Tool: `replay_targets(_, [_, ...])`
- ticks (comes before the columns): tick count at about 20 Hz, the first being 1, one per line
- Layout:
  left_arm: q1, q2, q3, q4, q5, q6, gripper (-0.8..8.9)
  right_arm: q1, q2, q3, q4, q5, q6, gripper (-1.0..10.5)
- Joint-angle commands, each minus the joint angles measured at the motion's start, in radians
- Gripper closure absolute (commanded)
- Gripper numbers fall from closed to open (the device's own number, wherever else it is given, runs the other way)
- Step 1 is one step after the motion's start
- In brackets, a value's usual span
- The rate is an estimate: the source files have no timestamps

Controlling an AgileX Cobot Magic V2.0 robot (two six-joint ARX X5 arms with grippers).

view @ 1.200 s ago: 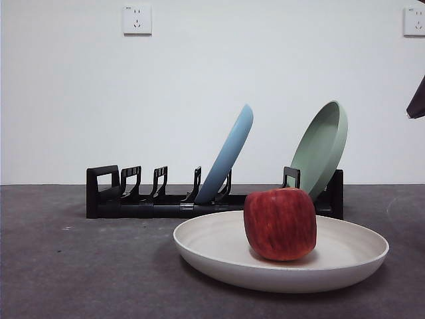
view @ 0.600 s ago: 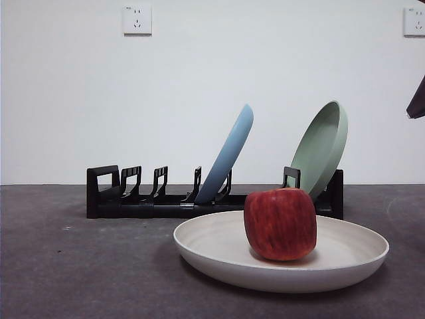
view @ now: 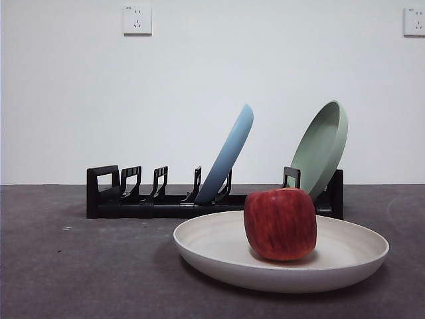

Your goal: Take the yellow plate from the plate rack,put the plate on the table,take the apple from the table,put the apple in the plate

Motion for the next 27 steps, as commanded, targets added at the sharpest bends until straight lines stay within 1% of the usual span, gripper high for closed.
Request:
replay_targets(1, [0.003, -0.003, -0.013, 0.0, -0.005, -0.007, 8.17, -0.098, -0.142, -0.064, 0.054, -0.005, -0.058, 9.5])
replay_targets(2, [0.003, -0.003, -0.013, 0.0, -0.005, -0.007, 8.17, -0.135, -0.19, -0.097, 0.098, -0.02, -0.069, 9.5])
replay_targets(5, [0.003, -0.003, -0.013, 0.0, -0.005, -0.007, 8.17, -0.233, -0.317, -0.249, 0.256, -0.119, -0.073, 9.5])
replay_targets(7, [0.003, -0.003, -0.013, 0.0, -0.005, -0.007, 8.17, -0.256, -0.362, -0.355, 0.34, -0.18, -0.067, 9.5])
replay_targets(8, [0.003, -0.003, -0.013, 0.0, -0.005, -0.007, 8.17, -0.257, -0.365, -0.386, 0.365, -0.189, -0.062, 9.5])
replay_targets(10, [0.003, -0.003, -0.013, 0.0, -0.005, -0.007, 8.17, -0.257, -0.365, -0.445, 0.397, -0.188, -0.034, 9.5])
replay_targets(13, [0.003, -0.003, -0.013, 0.0, -0.005, -0.007, 8.17, -0.255, -0.365, -0.501, 0.397, -0.188, 0.017, 9.5])
replay_targets(16, [0.003, -0.003, -0.013, 0.0, -0.005, -0.007, 8.17, -0.255, -0.365, -0.534, 0.38, -0.188, 0.05, 9.5])
replay_targets(20, [0.003, -0.003, -0.013, 0.0, -0.005, -0.007, 8.17, -0.254, -0.365, -0.534, 0.294, -0.185, 0.059, 9.5])
replay_targets(27, [0.003, -0.003, -0.013, 0.0, -0.005, -0.007, 8.17, -0.254, -0.346, -0.534, 0.296, -0.182, 0.077, 9.5])
